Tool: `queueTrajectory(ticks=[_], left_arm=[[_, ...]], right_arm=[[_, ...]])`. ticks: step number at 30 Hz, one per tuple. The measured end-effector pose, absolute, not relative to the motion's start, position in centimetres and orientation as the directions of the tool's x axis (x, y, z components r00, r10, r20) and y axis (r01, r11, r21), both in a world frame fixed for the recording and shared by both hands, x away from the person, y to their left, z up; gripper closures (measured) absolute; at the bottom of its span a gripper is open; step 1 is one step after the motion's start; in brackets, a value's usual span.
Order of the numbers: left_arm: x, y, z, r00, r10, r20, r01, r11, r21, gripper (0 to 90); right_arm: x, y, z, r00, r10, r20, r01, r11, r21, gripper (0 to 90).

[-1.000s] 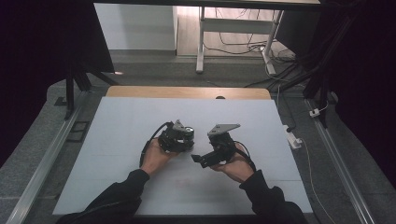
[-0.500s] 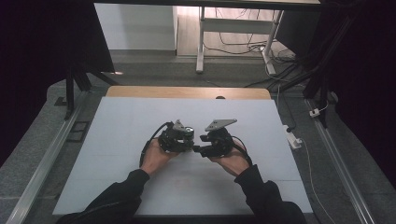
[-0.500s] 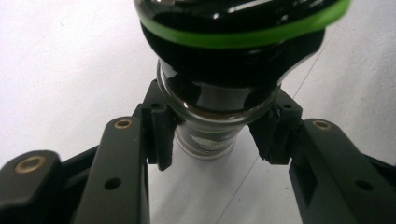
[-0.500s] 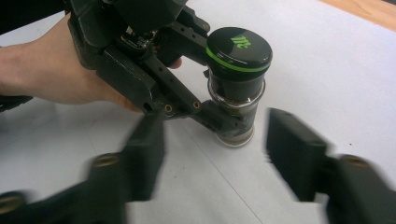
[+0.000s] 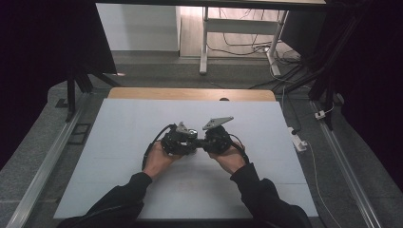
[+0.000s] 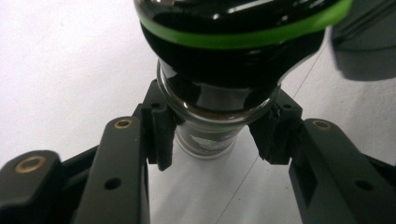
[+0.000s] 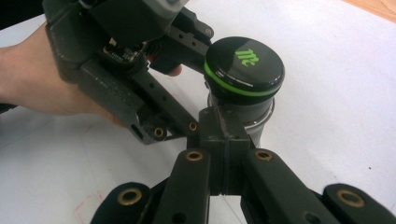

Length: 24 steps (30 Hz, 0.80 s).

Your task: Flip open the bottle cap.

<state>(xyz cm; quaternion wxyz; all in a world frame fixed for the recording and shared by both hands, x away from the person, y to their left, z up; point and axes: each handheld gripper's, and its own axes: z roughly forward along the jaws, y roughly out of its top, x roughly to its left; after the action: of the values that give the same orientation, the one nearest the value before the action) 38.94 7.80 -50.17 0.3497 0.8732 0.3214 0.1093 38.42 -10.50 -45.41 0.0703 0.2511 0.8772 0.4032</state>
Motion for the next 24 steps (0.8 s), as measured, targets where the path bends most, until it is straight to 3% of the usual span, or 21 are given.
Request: queueTrajectory(ticks=[24], left_arm=[[38.9,7.8,-50.2,0.766,0.642,-0.033,0.487,-0.545,0.682,54.0]], right_arm=[[38.8,-10.3,-44.4,-0.857,0.509,0.073,0.372,0.515,0.772,90.0]])
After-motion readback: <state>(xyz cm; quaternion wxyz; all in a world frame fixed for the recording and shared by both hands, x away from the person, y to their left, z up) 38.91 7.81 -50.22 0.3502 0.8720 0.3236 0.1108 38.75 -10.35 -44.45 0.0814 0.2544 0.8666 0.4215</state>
